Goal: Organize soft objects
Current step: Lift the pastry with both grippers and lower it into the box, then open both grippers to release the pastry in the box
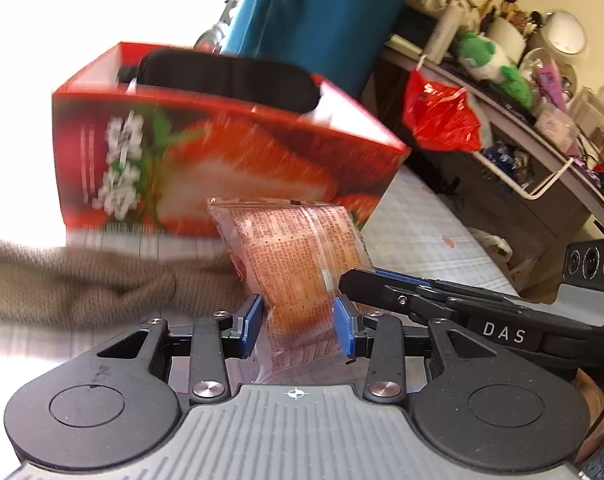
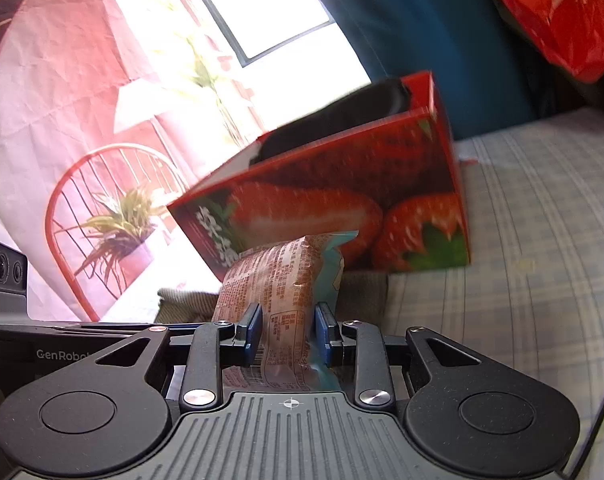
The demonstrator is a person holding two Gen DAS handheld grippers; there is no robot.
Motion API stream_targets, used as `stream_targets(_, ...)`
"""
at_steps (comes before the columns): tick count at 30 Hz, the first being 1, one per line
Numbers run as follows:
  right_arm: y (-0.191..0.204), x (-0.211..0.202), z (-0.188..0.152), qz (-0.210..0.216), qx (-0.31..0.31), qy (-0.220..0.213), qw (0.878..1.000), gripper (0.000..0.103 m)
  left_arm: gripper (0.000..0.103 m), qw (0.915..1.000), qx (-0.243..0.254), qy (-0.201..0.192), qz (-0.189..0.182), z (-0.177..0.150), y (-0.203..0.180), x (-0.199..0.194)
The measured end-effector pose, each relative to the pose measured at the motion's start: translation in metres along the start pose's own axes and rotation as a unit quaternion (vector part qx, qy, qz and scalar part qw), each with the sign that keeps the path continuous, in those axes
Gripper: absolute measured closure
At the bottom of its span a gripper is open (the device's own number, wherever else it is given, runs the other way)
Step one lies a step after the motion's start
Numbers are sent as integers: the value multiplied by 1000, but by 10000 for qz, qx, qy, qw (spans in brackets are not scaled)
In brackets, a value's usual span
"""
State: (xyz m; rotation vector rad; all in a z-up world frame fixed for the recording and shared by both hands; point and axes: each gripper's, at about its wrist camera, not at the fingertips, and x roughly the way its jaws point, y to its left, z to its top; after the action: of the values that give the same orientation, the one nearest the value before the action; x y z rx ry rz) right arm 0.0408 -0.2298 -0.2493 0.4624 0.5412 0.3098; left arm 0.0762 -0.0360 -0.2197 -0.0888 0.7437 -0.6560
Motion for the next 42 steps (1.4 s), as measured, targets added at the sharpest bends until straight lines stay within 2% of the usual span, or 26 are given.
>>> stream_targets(7, 15, -12, 43, 24, -154, -334, 9993, 77, 62, 9985, 291, -440, -119, 37, -9, -23)
stream_targets(13, 20, -12, 85, -43, -195, -510, 9985, 78, 62, 9968, 438, -652, -132, 77, -19, -23)
stream_targets(16, 16, -5, 106, -87, -147, -558, 9983, 78, 62, 9958, 605, -691, -56, 101, -24, -16)
stream_targets(19, 7, 5, 127, -160, -93, -552, 9983, 78, 62, 9960, 570, -681, -129, 123, -21, -3)
stream_targets(25, -21, 31, 156, -402, -39, -342, 9986, 78, 61, 9977, 501, -374, -254, 154, -11, 39)
stream_targets(34, -46, 72, 164, -771, -103, 187, 9968, 78, 61, 9996, 258, 37, -67, 155, -8, 87)
stream_targets(38, -51, 76, 159, -878, -139, 316, 9955, 80, 61, 9990, 413, 172, 21, 153, -11, 99)
stream_targets(42, -54, 71, 159, -939, -153, 248, 9952, 80, 59, 9970, 716, 172, 227, 150, -19, 101)
